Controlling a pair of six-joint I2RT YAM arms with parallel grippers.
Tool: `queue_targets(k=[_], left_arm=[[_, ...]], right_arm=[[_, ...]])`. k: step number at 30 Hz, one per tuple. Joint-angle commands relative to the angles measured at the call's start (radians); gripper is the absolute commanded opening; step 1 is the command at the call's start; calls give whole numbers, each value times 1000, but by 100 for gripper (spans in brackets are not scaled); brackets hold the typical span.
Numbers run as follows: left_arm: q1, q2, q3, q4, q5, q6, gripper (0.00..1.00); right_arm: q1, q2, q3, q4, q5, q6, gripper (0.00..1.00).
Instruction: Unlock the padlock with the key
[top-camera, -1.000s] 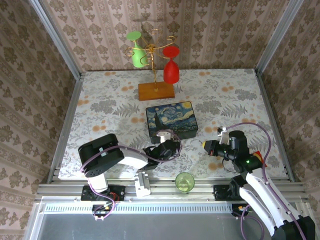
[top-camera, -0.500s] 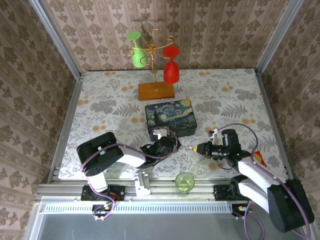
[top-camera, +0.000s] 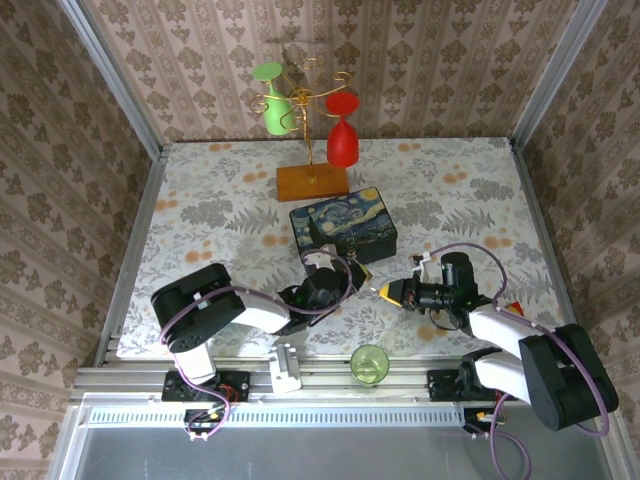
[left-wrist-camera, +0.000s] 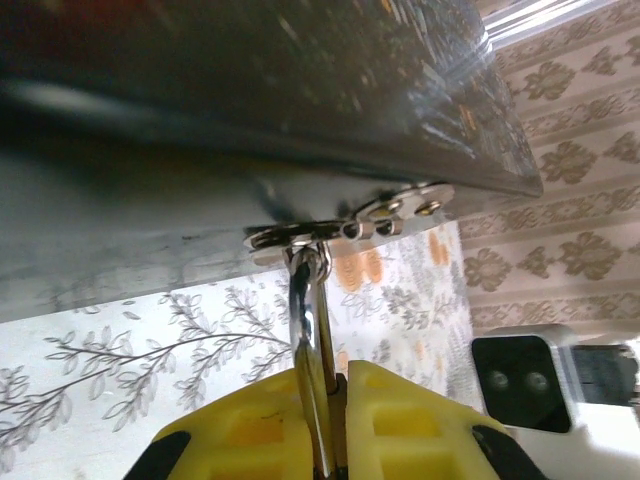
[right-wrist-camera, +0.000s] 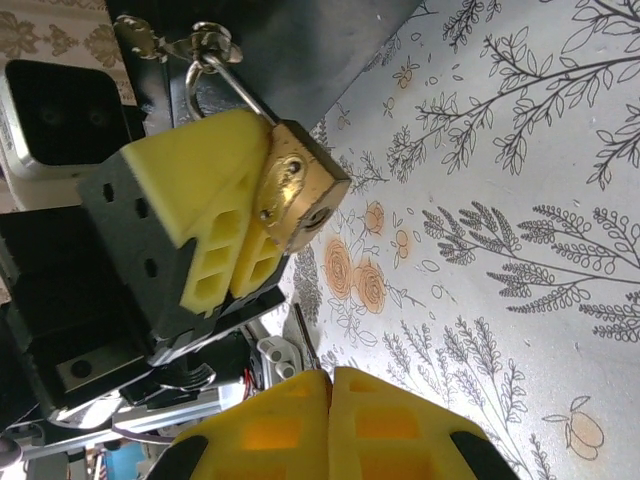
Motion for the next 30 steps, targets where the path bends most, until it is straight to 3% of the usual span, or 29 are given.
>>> queue_targets(k=[1,9,27,30], left_arm=[[3,2,3,167,-4,-53,0],[0,-3,-5,202,-11,-69,0],[4,18,-25,308,-27,-81,0],[11,21,-1,288,11,-84,0]], right_arm=[[-10,21,-18,180,-41,75,0],[-66,78,-6,224,-69,119,0],[-82,134,11,306,-91,213,0],[-83,168,6,428,-88,280,0]])
